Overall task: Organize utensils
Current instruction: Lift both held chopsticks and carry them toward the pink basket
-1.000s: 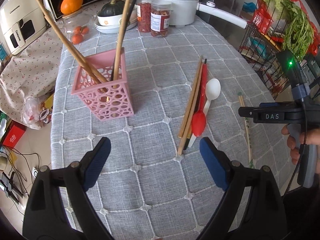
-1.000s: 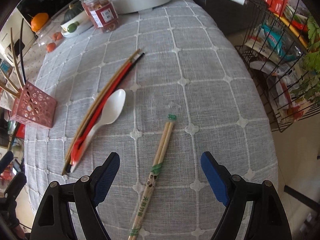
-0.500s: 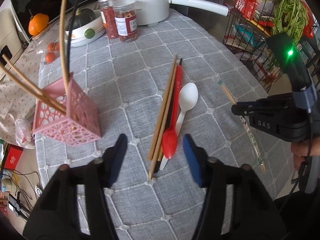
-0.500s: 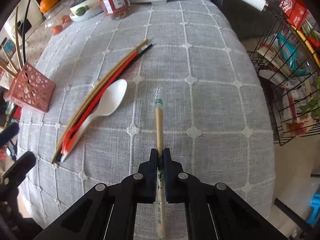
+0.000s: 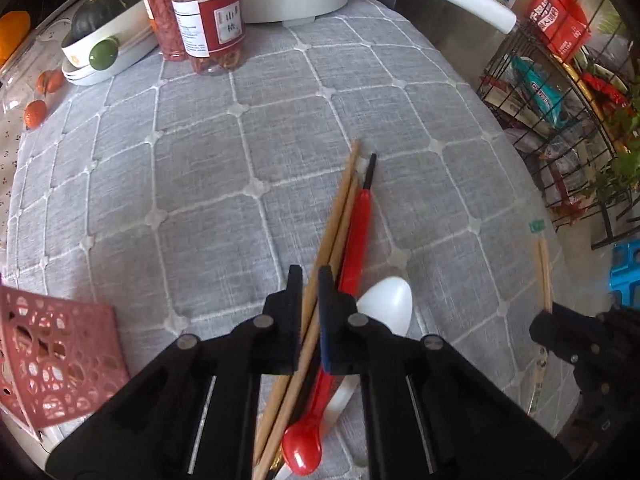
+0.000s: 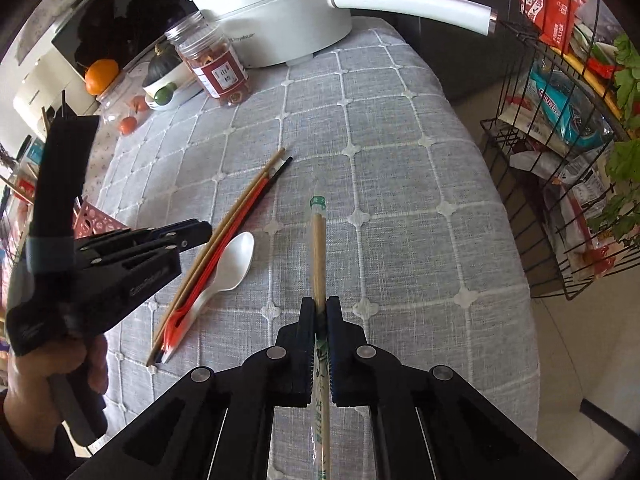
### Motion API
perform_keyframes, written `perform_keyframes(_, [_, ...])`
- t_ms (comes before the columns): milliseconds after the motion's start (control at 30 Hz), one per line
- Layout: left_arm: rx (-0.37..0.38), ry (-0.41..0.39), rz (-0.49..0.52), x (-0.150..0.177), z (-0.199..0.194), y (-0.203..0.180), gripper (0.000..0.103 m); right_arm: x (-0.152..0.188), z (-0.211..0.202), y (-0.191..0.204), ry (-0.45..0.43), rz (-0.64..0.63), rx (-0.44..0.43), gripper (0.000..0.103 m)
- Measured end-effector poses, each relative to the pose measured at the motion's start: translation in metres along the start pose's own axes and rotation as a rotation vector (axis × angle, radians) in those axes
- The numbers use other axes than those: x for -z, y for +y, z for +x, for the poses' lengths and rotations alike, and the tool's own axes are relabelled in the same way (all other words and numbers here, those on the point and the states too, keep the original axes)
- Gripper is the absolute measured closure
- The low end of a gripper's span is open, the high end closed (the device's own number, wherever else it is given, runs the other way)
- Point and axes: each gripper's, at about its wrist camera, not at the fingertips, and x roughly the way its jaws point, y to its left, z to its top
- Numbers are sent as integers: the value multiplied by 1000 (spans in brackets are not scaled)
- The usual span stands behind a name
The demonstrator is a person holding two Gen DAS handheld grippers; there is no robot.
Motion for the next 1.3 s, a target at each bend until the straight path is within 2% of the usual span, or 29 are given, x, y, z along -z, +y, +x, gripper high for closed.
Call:
perform_keyframes(233, [-33, 31, 48, -16, 15, -13, 95, -9, 2, -13, -6, 36, -26, 98])
perform_keyframes(367, [-47, 76, 49, -24, 22, -19, 93, -11, 3, -17, -3, 50, -32, 97])
perform_keyframes(533, [-77, 68, 76, -27, 22, -25, 93, -11, 2, -15, -8, 49, -30, 98])
perform_keyframes(667, [-101, -16, 88, -13, -3, -30, 93, -9, -5, -13, -32, 56, -29, 98])
perform_keyframes(967, [-103, -229, 128, 42, -103, -26, 95, -2, -37, 7, -118, 61, -64, 97])
perform_keyframes(1100, [-79, -302, 117, 69, -139, -9, 95, 5, -53, 24, -164, 27, -59, 97])
perform_keyframes(1300, [-19, -393, 37, 103, -176, 25, 95, 11, -72, 44, -229, 4, -67, 97])
